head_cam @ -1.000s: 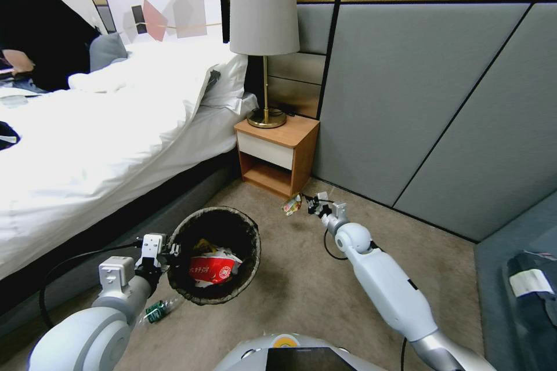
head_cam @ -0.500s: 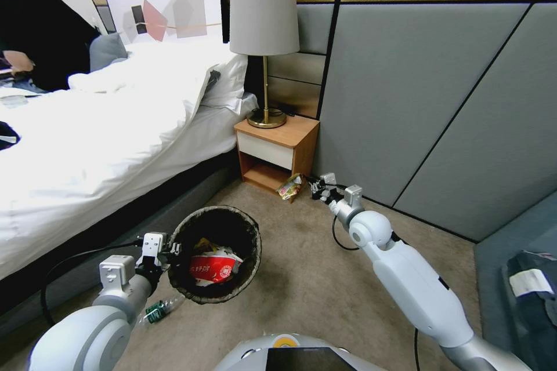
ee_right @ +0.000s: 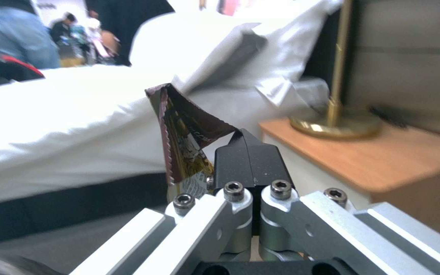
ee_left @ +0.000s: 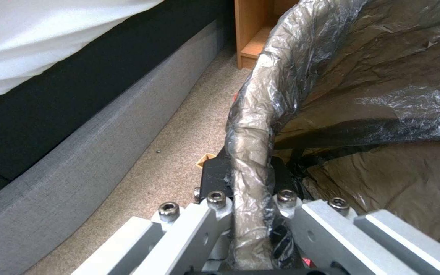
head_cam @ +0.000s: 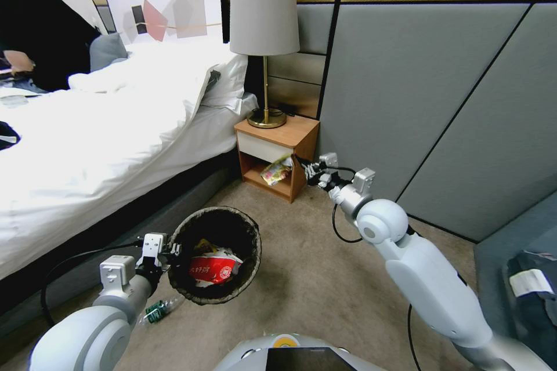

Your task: Pick up the trash bin, then pick up the garbage from the floor and place it into the trash bin.

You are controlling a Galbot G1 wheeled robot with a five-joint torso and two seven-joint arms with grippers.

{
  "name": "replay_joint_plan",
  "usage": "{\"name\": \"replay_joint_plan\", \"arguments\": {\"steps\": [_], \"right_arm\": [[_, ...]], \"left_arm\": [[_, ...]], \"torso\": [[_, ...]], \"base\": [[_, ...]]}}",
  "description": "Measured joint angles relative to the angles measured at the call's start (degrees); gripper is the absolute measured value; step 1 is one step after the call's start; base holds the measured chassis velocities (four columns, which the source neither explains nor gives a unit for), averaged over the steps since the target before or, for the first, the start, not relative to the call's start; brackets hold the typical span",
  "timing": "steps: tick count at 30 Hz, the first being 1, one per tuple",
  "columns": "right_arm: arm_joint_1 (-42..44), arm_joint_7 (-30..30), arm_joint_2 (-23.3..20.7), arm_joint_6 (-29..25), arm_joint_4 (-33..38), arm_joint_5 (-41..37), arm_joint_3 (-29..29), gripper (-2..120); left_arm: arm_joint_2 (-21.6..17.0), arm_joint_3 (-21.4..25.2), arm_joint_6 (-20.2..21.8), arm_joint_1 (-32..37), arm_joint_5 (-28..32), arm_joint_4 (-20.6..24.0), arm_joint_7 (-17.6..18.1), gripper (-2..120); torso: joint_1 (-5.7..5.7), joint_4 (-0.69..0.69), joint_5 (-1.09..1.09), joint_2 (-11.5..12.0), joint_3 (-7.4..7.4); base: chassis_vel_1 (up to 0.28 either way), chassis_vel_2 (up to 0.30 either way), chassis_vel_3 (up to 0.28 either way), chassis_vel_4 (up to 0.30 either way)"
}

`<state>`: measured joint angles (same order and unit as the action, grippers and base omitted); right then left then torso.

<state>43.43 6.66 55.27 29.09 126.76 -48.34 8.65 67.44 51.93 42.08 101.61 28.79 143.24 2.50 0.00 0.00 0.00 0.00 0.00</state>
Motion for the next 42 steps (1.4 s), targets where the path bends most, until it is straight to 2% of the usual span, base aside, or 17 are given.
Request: {"name": "replay_joint_plan", "arguments": {"steps": [12, 24, 30, 42], "right_arm": [[-7.4, 3.1, -0.2, 2.6, 5.3, -10.9, -2.7, 0], [-10.3, 3.1, -0.7, 3.3, 8.2, -17.7, -5.3, 0], [-12.2, 3.1, -0.7, 3.6, 10.7, -23.1, -8.5, 0], [-10.0, 2.9, -2.1, 4.3, 14.1, -23.0, -14.4, 0]], "left_arm": [[-0.4, -0.3, 0.1, -0.9, 0.1, 0.0, 0.0, 1], [-0.8, -0.7, 0.1, -1.6, 0.3, 0.0, 0.0, 1], [-1.0, -0.7, 0.1, -1.8, 0.5, 0.0, 0.1, 1], [-0.9, -0.7, 0.1, -1.9, 0.7, 0.0, 0.2, 1]], "torso": [[0.0, 0.0, 0.0, 0.0, 0.0], [0.0, 0.0, 0.0, 0.0, 0.0], [0.0, 0.0, 0.0, 0.0, 0.0], [0.0, 0.0, 0.0, 0.0, 0.0]], "base": [[0.0, 0.0, 0.0, 0.0], [0.0, 0.0, 0.0, 0.0], [0.0, 0.0, 0.0, 0.0], [0.0, 0.0, 0.0, 0.0]]}}
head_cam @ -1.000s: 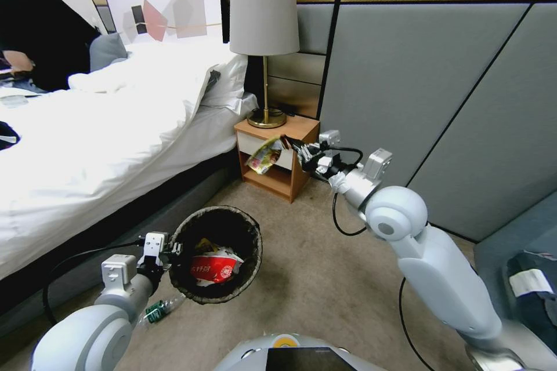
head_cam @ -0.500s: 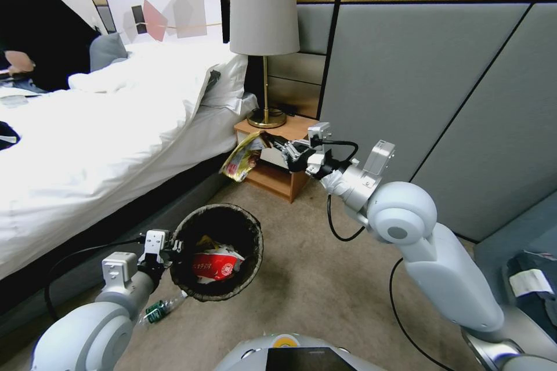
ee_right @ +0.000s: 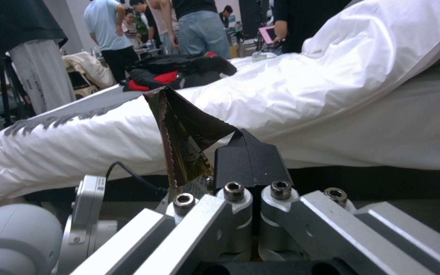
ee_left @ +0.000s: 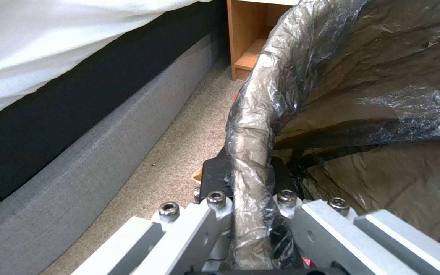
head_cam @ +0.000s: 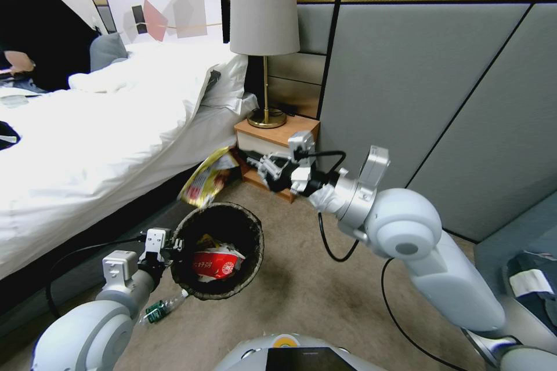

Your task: Pick up the trash bin, then pick up the garbage from the floor and place it into the trash bin.

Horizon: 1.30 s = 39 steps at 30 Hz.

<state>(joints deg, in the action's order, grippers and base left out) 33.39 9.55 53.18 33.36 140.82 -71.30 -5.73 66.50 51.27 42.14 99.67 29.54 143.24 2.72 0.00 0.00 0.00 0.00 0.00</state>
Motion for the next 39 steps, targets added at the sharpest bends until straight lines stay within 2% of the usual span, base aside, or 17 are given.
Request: {"name": "replay_joint_plan", "arguments": {"steps": [21, 30, 39], "right_arm": [[3.4, -2.4, -1.3, 1.1, -0.3, 4.7, -1.9, 0], [5.1, -4.7, -1.3, 0.8, -5.3, 10.8, -4.0, 0], [6.3, -5.3, -1.4, 0.5, -7.3, 13.0, -4.9, 0]], "left_arm": [[0.1, 0.0, 0.0, 0.0, 0.1, 0.0, 0.1, 1], [0.1, 0.0, 0.0, 0.1, 0.1, 0.0, 0.1, 1], [0.1, 0.0, 0.0, -0.1, 0.2, 0.0, 0.0, 1]], "torso": [[0.0, 0.0, 0.0, 0.0, 0.0], [0.0, 0.0, 0.0, 0.0, 0.0], [0.0, 0.0, 0.0, 0.0, 0.0]], "base": [[0.0, 0.0, 0.0, 0.0], [0.0, 0.0, 0.0, 0.0], [0.0, 0.0, 0.0, 0.0]]}}
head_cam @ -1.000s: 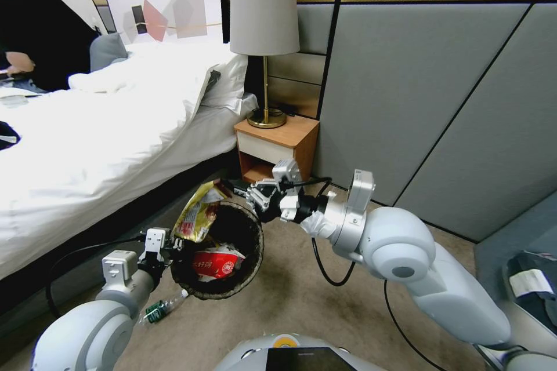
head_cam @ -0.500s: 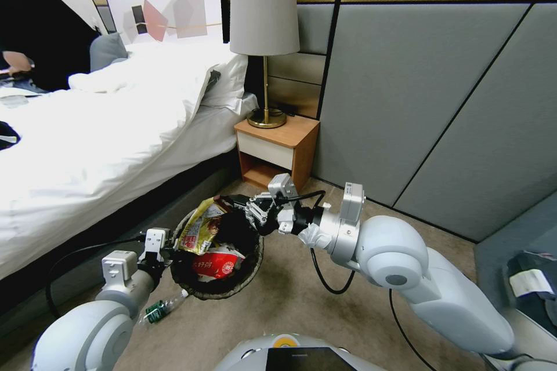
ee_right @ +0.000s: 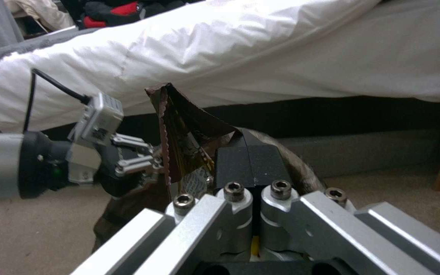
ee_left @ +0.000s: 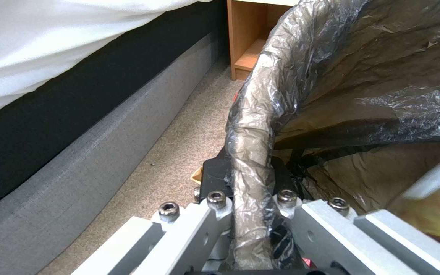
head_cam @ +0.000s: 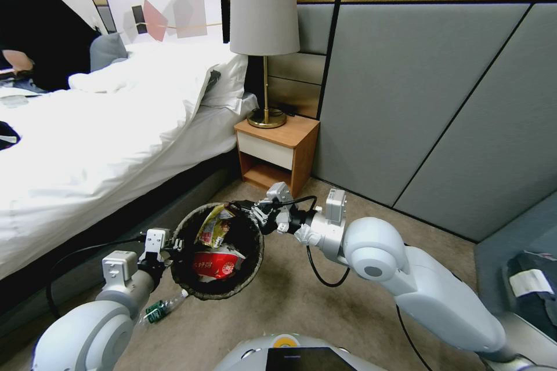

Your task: Pick up the trash bin, then pick up the garbage from the floor and place it into the trash bin.

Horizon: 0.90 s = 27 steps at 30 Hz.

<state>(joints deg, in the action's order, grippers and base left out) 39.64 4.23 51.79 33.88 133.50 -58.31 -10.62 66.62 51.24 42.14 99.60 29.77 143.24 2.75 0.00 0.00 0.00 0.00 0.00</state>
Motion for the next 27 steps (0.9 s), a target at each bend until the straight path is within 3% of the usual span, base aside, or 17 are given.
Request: {"name": "replay_joint_plan", "arguments": {"steps": [9, 11, 27], "right_arm": [[1.2, -0.2, 0.6, -0.2, -2.5, 3.5, -1.5, 0], [1.6, 0.3, 1.0, -0.2, -3.1, 4.9, -2.5, 19], [2.2, 1.1, 0.7, -0.2, -1.9, 5.6, -2.3, 76]], "left_arm": [[0.0, 0.0, 0.0, 0.0, 0.1, 0.0, 0.0, 1], [0.0, 0.1, 0.0, -0.1, 0.1, 0.0, 0.0, 1], [0.1, 0.2, 0.0, -0.2, 0.3, 0.0, 0.0, 1]], "torso": [[0.0, 0.0, 0.0, 0.0, 0.0], [0.0, 0.0, 0.0, 0.0, 0.0], [0.0, 0.0, 0.0, 0.0, 0.0]], "base": [[0.0, 0.0, 0.0, 0.0], [0.0, 0.0, 0.0, 0.0], [0.0, 0.0, 0.0, 0.0]]}}
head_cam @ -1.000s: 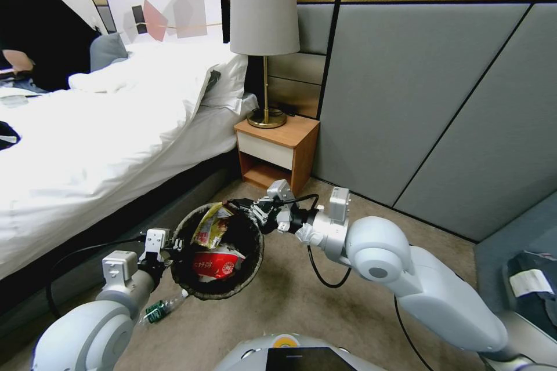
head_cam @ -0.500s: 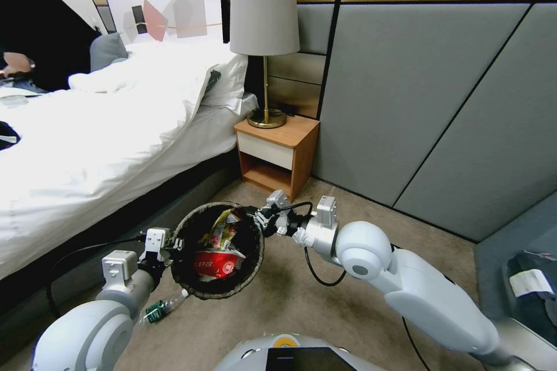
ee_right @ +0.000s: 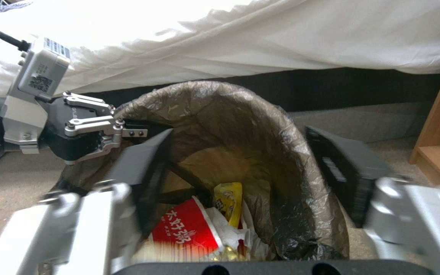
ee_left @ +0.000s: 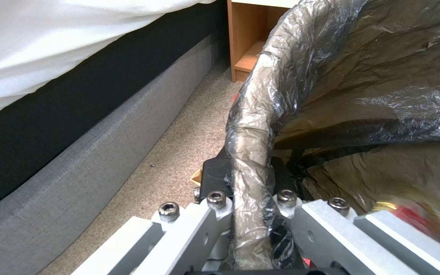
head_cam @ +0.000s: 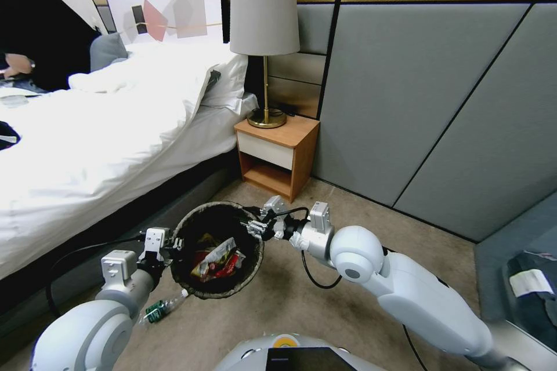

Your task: Pick up the trash bin, then pick up the garbage from the floor and place it into the trash bin.

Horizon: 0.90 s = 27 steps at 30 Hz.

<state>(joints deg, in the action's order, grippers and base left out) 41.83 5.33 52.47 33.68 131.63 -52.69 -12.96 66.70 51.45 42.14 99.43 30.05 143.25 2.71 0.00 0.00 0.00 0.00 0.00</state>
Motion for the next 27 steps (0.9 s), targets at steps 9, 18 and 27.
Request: {"name": "replay_joint_plan", "arguments": {"steps": [9, 18, 27], "right_arm": [[0.4, 0.8, -0.6, 0.1, 2.1, -0.6, 2.0, 100], [4.9, 3.0, -3.5, -2.6, 9.0, -2.0, 10.2, 100], [19.2, 5.6, -5.7, -8.0, 11.9, 6.8, 21.7, 100]], "left_arm": [[0.1, 0.1, 0.0, 0.0, 0.1, 0.0, 0.0, 1], [0.7, -0.2, 0.0, -0.6, 0.1, 0.0, 0.0, 1], [1.3, -0.3, 0.0, -0.4, 0.0, 0.0, 0.0, 1]], "torso": [[0.0, 0.0, 0.0, 0.0, 0.0], [0.0, 0.0, 0.0, 0.0, 0.0], [0.0, -0.01, -0.01, 0.0, 0.0]], "base": [[0.0, 0.0, 0.0, 0.0], [0.0, 0.0, 0.0, 0.0], [0.0, 0.0, 0.0, 0.0]]}}
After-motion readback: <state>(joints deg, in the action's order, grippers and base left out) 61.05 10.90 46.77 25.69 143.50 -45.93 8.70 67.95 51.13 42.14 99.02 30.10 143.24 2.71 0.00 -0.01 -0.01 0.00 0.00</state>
